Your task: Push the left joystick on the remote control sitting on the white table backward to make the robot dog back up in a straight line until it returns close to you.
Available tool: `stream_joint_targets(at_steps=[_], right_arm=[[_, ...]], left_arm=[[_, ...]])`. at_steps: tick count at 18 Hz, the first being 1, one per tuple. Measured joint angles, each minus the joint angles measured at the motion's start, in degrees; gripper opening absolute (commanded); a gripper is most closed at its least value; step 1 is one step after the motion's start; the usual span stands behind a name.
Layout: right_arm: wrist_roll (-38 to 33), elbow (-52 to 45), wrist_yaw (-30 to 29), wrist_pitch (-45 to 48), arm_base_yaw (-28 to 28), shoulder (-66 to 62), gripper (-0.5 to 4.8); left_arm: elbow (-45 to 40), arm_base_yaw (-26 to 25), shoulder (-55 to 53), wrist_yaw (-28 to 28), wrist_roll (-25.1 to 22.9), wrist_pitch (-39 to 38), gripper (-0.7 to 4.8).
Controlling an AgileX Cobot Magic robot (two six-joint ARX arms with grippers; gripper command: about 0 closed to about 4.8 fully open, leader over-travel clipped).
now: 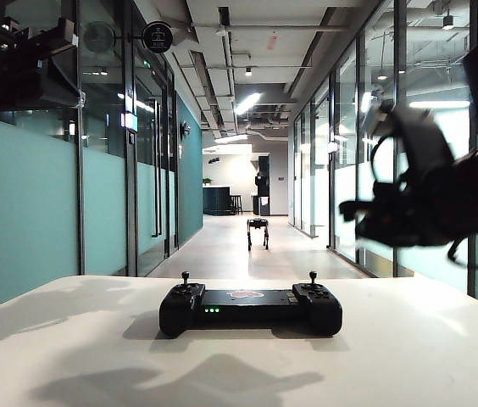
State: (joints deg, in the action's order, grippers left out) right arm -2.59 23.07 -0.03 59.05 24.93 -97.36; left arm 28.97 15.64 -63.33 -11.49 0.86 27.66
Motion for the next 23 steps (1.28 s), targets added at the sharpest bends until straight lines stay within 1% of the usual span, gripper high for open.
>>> stream_joint_targets(at_steps=[2, 3, 4, 5, 8, 10, 13, 18, 21, 23], right_arm=[[-1.40, 1.66, -0.02, -0.39, 0.00, -2.38, 0.00], [-2.05, 2.73, -0.02, -0.87, 0.00, -3.61, 0.72], [-2.89, 3.93, 0.00, -1.38, 0.00, -5.25, 1.70], [-3.08, 4.74, -0.02, -1.97, 0.00, -6.16, 2.12], [-3.41, 7.21, 0.00, -4.55, 0.00, -7.50, 2.76], [-3.43, 8.72, -0.02, -6.08, 0.00, -8.79, 2.84], [-3.43, 10.51, 0.00, -8.52, 0.00, -10.08, 3.35], [-3.52, 12.68, 0.02, -10.99, 0.00, -11.41, 3.43], [-3.52, 13.03, 0.02, -12.15, 0.00, -12.74, 3.42], [-3.52, 13.73, 0.02, -13.14, 0.00, -12.79, 3.42]], left_arm=[[0.00, 0.00, 0.00, 0.00, 0.00, 0.00, -0.06], [0.00, 0.00, 0.00, 0.00, 0.00, 0.00, -0.06], [0.00, 0.02, 0.00, 0.00, 0.00, 0.00, -0.06], [0.02, 0.00, 0.00, 0.00, 0.00, 0.00, -0.06], [0.00, 0.00, 0.00, 0.00, 0.00, -0.02, -0.06], [0.00, 0.00, 0.00, 0.00, 0.00, 0.00, -0.06], [0.02, 0.00, -0.02, 0.00, 0.00, 0.00, -0.06], [0.04, 0.00, -3.10, 0.00, -0.02, 0.44, -0.06], [4.70, 0.00, -7.87, -1.44, -0.20, -0.90, -0.06], [7.85, 0.02, -11.19, -2.71, -1.36, -1.68, -0.06]])
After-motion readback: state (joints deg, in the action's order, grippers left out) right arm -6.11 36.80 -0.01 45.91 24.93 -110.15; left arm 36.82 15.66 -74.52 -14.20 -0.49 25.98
